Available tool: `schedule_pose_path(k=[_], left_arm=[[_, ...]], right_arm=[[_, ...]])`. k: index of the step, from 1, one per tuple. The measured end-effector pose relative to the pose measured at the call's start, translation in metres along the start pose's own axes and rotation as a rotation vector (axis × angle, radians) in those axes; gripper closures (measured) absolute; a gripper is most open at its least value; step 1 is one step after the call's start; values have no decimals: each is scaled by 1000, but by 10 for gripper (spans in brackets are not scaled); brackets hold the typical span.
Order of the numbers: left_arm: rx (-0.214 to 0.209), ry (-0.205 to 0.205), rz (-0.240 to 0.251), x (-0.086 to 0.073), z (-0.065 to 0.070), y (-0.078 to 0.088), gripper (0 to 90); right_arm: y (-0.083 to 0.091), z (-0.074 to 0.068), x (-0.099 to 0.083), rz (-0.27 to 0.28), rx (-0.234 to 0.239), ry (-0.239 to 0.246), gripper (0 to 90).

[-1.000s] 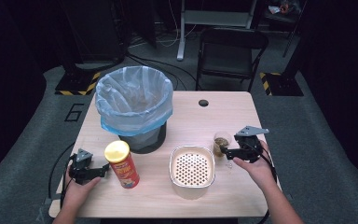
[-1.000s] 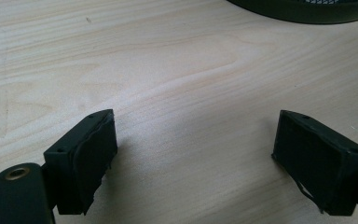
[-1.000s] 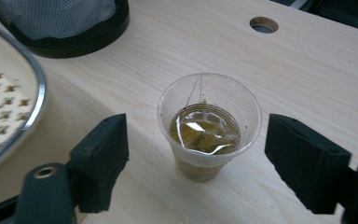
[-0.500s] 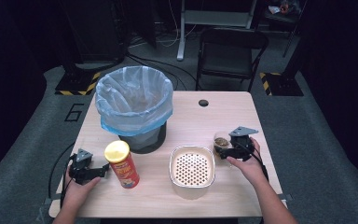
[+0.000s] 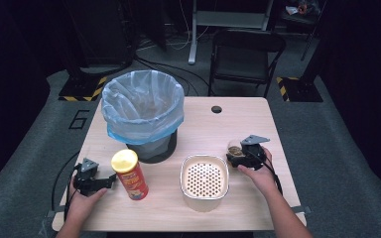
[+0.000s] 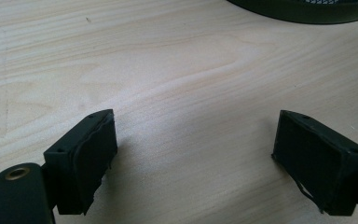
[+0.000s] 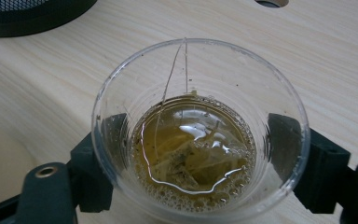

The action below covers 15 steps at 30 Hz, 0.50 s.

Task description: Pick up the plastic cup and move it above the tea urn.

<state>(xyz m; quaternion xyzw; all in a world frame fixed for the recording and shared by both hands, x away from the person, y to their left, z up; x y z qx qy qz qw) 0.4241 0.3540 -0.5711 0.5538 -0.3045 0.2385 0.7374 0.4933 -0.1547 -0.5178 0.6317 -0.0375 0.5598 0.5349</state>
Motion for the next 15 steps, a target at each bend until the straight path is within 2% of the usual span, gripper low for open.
schedule_pose_path(k=[5, 15], left_arm=[[0, 0, 0, 0, 0, 0, 132], [0, 0, 0, 0, 0, 0, 132]], right_arm=[[0, 0, 1, 16, 19, 13, 296], [8, 0, -3, 12, -9, 12, 328]])
Point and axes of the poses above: each handheld gripper's, and its own axes: y roughly backward along the jaws, x roughly out of its top, z roughly to its right, the point moved 6 cm from there along -y, roughly forward along the jaws, and after that the axes turned 14 degrees about y, right-handed, at the moved point
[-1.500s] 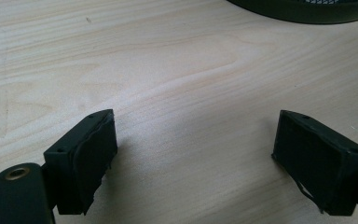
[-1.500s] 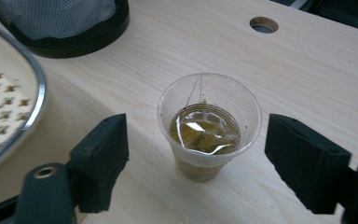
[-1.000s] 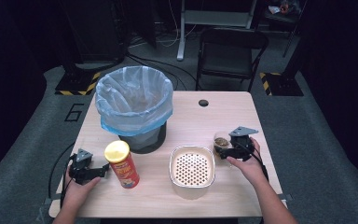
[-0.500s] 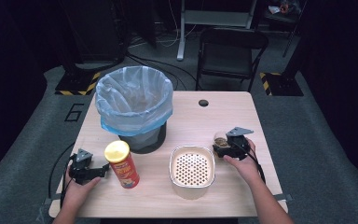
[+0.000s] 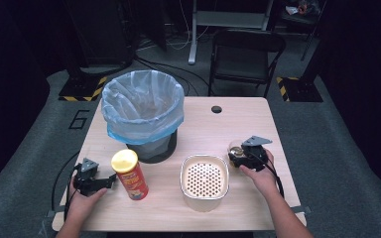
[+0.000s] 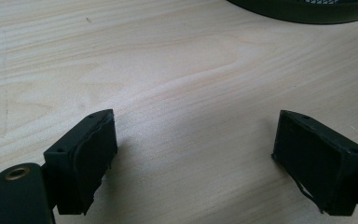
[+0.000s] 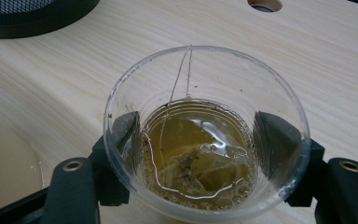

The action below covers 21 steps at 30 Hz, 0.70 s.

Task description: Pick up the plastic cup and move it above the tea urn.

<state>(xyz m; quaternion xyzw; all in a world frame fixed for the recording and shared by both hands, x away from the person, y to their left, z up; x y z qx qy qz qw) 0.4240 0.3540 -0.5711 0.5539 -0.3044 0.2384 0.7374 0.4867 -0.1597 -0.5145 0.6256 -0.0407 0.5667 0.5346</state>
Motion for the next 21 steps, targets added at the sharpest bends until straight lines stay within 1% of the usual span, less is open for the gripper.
schedule_pose_path(k=[5, 7, 8, 15, 16, 17, 21], left_arm=[[0, 0, 0, 0, 0, 0, 132], [0, 0, 0, 0, 0, 0, 132], [0, 0, 0, 0, 0, 0, 132], [0, 0, 1, 0, 0, 0, 132], [0, 0, 1, 0, 0, 0, 131], [-1, -3, -11, 0, 0, 1, 131], [2, -7, -10, 0, 0, 1, 131]], right_arm=[[9, 2, -9, 11, -19, -14, 330], [11, 2, -11, 11, -20, -20, 330], [16, 3, -14, 24, -29, -21, 330], [29, 4, -22, 33, -63, -27, 328], [29, 4, -22, 33, -63, -27, 328], [30, 3, -24, 35, -62, -27, 327], [35, 2, -30, 37, -64, -50, 320]])
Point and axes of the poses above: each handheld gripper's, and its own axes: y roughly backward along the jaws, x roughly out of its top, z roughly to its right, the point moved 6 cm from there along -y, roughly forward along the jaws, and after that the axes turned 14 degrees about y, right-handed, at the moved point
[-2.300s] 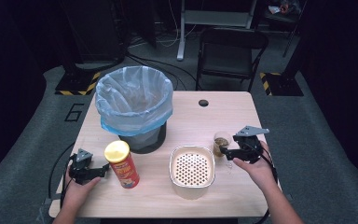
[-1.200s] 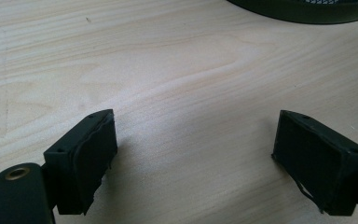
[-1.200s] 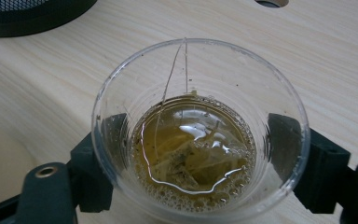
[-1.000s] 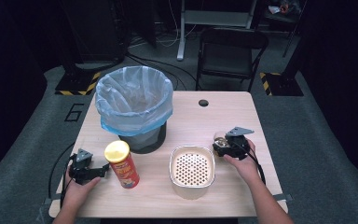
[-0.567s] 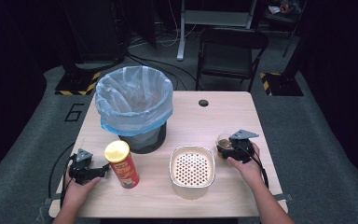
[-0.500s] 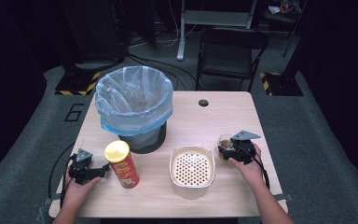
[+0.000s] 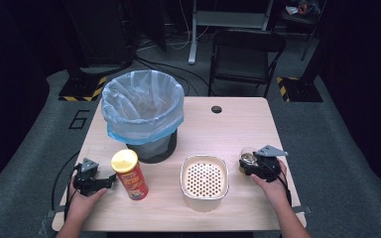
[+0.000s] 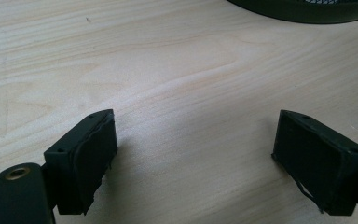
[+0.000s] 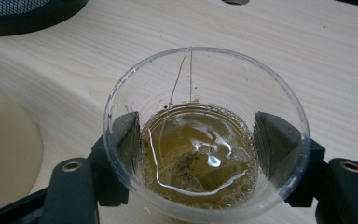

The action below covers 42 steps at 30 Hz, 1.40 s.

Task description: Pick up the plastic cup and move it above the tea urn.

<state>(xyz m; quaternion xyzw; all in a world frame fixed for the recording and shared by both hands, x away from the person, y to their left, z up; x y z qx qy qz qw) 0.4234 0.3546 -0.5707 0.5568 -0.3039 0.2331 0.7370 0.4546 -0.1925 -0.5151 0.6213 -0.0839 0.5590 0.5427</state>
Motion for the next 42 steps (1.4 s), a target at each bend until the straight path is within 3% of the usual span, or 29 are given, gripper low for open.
schedule_pose_path(k=[16, 31, 42], left_arm=[[1, 1, 5, 0, 0, 0, 132], [-1, 3, 5, 0, 0, 0, 132], [-1, 6, 8, 0, 0, -1, 132]], right_arm=[[-6, 0, -3, 20, 17, -16, 226], [-7, -1, -2, 37, 20, -3, 289], [-4, -2, 5, 24, 31, 39, 303]])
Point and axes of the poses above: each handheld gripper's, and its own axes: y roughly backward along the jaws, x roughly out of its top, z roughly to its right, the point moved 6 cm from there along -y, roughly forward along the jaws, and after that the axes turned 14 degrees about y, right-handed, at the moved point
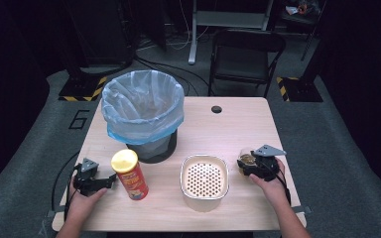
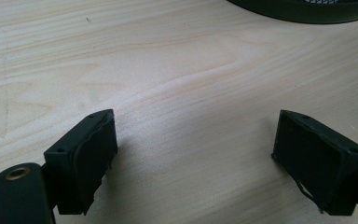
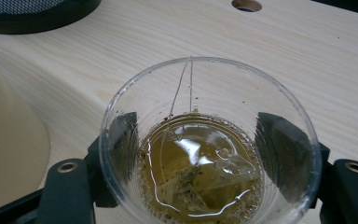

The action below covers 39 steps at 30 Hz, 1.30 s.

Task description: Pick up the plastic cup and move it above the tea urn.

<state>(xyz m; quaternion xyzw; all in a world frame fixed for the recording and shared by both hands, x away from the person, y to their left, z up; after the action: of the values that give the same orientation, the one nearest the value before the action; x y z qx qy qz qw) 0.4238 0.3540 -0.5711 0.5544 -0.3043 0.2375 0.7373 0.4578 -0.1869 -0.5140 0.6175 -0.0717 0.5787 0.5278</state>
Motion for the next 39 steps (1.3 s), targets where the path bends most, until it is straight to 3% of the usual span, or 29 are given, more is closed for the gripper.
schedule_pose_path(k=[9, 12, 20, 27, 39], left_arm=[[0, 1, 2, 0, 0, 0, 132], [0, 1, 3, 0, 0, 0, 132], [0, 1, 3, 0, 0, 0, 132], [0, 2, 3, 0, 0, 0, 132], [0, 2, 3, 0, 0, 0, 132]], right_arm=[[6, 1, 21, 8, 40, 62, 312], [8, 1, 36, 12, 60, 106, 316], [9, 6, 70, 39, 100, 153, 319], [6, 10, 97, 71, 136, 145, 319], [-3, -1, 121, 89, 190, 215, 321]])
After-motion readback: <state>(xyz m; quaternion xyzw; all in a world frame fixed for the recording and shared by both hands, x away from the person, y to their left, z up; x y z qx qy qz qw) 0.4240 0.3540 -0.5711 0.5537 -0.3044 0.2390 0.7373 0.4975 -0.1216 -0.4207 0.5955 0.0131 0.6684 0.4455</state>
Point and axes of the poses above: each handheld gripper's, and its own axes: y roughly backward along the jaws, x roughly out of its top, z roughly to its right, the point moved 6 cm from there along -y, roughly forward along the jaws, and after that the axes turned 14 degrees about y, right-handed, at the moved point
